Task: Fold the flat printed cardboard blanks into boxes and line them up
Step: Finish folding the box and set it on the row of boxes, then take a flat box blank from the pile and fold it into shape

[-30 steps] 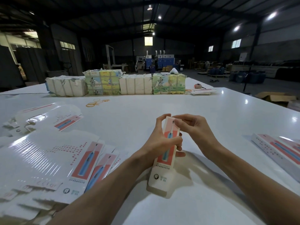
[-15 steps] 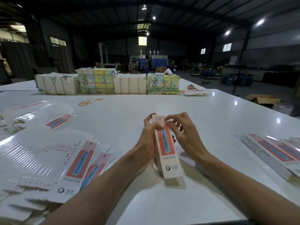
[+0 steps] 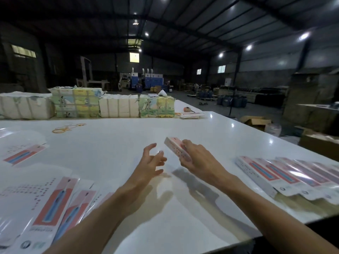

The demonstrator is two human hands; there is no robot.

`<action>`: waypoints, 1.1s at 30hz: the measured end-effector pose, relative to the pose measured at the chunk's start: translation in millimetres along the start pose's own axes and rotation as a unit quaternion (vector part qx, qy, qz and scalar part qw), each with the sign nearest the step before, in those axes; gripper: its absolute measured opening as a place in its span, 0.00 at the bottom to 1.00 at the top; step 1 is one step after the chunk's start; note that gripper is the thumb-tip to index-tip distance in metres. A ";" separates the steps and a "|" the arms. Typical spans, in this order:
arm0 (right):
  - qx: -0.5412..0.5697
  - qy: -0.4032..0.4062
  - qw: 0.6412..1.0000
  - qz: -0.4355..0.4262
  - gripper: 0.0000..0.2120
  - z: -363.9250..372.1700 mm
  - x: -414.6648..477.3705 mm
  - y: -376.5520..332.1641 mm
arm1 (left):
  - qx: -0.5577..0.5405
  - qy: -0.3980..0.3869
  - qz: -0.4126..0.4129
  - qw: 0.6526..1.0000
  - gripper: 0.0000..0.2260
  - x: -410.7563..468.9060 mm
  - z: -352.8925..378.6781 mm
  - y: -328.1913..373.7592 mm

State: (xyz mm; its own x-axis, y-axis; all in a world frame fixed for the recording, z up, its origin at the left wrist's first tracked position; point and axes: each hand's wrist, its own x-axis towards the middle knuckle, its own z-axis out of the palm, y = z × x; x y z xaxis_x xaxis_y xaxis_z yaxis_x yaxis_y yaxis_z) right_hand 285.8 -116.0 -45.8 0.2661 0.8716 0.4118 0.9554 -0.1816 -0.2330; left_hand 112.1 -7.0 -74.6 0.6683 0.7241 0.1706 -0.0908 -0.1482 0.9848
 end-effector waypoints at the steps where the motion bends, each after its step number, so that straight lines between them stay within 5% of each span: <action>1: -0.020 0.010 0.999 0.024 0.21 -7.0 -6.1 11.1 | 0.038 -0.009 0.012 0.999 0.14 -1.7 -1.0 -2.1; 10: -0.266 -0.012 0.949 0.171 0.21 -24.1 -84.6 107.7 | 0.145 -0.050 0.038 0.987 0.13 -8.2 0.9 -3.6; 21: -0.275 -0.023 0.942 0.190 0.22 -60.3 -107.6 122.5 | 0.224 -0.083 0.057 0.969 0.17 -9.4 -5.9 -3.9; 27: -0.213 0.028 0.974 0.074 0.21 -43.3 -40.0 60.3 | 0.291 -0.017 0.128 0.948 0.15 -17.8 -1.1 1.8; 30: -0.164 0.070 0.984 -0.003 0.14 -21.4 -1.3 18.6 | 0.382 0.077 0.231 0.892 0.09 -15.8 -7.2 17.9; 33: -0.145 0.060 0.987 -0.043 0.11 3.9 18.3 -16.5 | 0.460 0.121 0.224 0.851 0.07 -14.9 -19.4 39.8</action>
State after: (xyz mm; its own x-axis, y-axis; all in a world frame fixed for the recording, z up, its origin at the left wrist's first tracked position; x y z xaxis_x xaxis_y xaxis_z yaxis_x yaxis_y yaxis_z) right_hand 274.4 -95.3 -37.8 0.1797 0.8326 0.5238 0.9671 -0.2470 0.0609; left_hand 84.2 -10.6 -37.3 0.5372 0.5568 0.6335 0.3942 -0.8298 0.3950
